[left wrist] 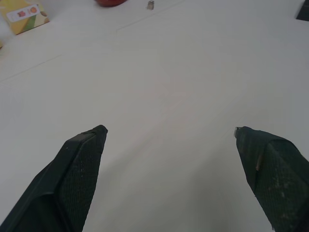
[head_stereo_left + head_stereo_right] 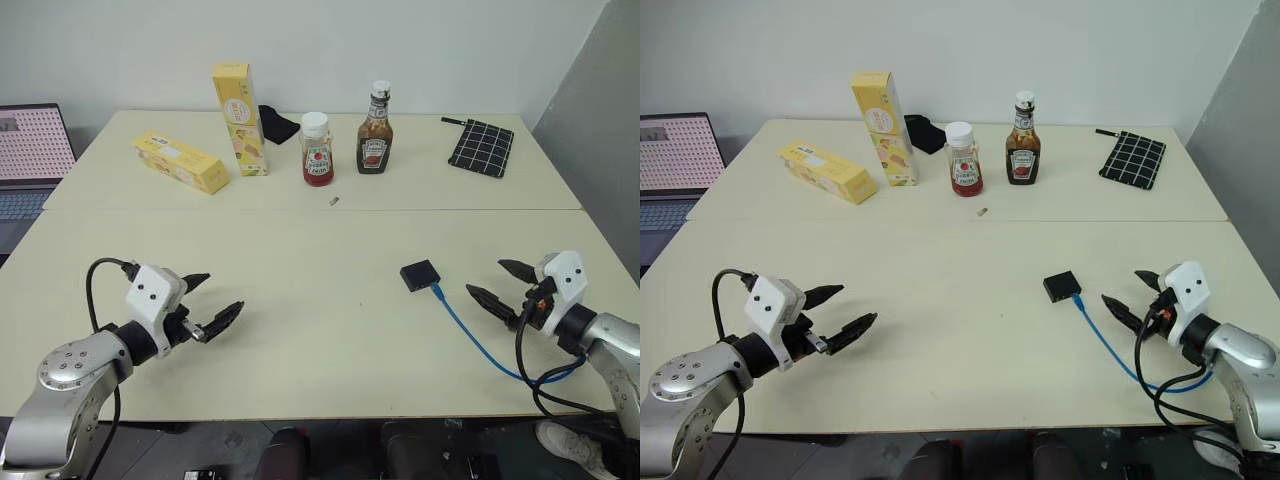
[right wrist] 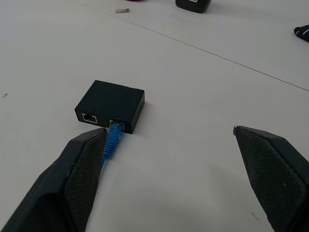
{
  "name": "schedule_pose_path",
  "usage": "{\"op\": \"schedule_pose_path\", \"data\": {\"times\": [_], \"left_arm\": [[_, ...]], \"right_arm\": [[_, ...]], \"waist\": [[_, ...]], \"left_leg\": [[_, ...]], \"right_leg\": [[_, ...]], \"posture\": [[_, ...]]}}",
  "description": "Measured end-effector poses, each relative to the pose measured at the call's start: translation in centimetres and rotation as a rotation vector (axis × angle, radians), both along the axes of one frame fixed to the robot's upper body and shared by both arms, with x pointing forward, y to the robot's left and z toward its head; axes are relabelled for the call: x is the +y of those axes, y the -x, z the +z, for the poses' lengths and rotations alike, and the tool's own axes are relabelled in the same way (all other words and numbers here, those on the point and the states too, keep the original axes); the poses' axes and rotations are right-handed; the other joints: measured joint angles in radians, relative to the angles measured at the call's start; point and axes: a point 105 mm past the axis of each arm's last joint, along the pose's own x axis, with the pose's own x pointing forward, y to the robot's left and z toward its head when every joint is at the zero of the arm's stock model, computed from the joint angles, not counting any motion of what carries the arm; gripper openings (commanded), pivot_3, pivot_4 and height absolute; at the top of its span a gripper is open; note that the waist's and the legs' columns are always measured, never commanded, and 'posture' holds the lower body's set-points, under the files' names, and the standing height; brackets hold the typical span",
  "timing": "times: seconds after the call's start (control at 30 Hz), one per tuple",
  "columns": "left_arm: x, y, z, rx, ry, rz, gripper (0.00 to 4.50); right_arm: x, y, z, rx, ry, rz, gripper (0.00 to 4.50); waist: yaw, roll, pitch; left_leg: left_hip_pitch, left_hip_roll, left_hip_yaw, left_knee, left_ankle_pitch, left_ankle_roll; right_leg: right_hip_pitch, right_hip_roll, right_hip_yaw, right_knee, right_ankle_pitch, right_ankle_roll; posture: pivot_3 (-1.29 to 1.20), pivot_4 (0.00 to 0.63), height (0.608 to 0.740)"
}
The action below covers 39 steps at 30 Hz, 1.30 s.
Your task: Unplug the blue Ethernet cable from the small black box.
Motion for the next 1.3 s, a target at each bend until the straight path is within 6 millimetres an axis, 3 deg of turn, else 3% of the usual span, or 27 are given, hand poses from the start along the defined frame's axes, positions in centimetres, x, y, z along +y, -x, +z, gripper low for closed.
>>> {"op": "schedule_pose_path", "data": {"times": [0.67,0.83,0.97,1.2,1.3], "left_arm": [[-0.6,0.3,0.5,0.016,0.013,-0.070,4.50],[-2.9,1.4,1.7,0.045,0.021,-0.276,4.50],[-4.4,2.5,2.2,0.096,-0.003,-0.451,4.50],[-6.1,2.1,3.9,0.058,-0.013,-0.568,4.50],[-6.4,2.1,3.6,0.070,-0.010,-0.581,4.50]], "right_arm": [[0.2,1.0,-0.1,0.025,0.026,0.015,4.43],[1.2,1.6,0.0,0.053,0.040,0.018,4.43],[2.7,1.8,-1.3,0.106,0.024,-0.010,4.43],[5.6,1.5,-3.7,0.143,-0.050,-0.077,4.43],[5.8,0.9,-4.2,0.135,-0.035,-0.119,4.43]], "waist": [[0.000,0.000,0.000],[0.000,0.000,0.000],[0.000,0.000,0.000],[-0.001,0.001,0.000],[-0.003,0.001,0.001]], "left_leg": [[0.000,0.000,0.000,0.000,0.000,0.000],[0.000,0.000,0.000,0.000,0.000,0.000],[0.000,0.000,0.000,0.000,0.000,0.000],[-0.001,0.000,0.000,0.000,0.000,0.000],[-0.001,0.000,0.000,0.000,0.000,0.000]], "right_leg": [[0.000,0.000,0.000,0.000,0.000,0.000],[0.000,0.000,0.000,0.000,0.000,0.000],[0.000,0.000,0.000,0.000,0.000,0.000],[0.000,0.001,0.000,-0.001,0.000,0.000],[-0.001,0.001,0.000,-0.001,0.000,0.000]], "posture": [[0.00,0.150,0.740],[0.00,0.150,0.740],[0.00,0.150,0.740],[0.00,0.150,0.740],[0.00,0.150,0.740]]}}
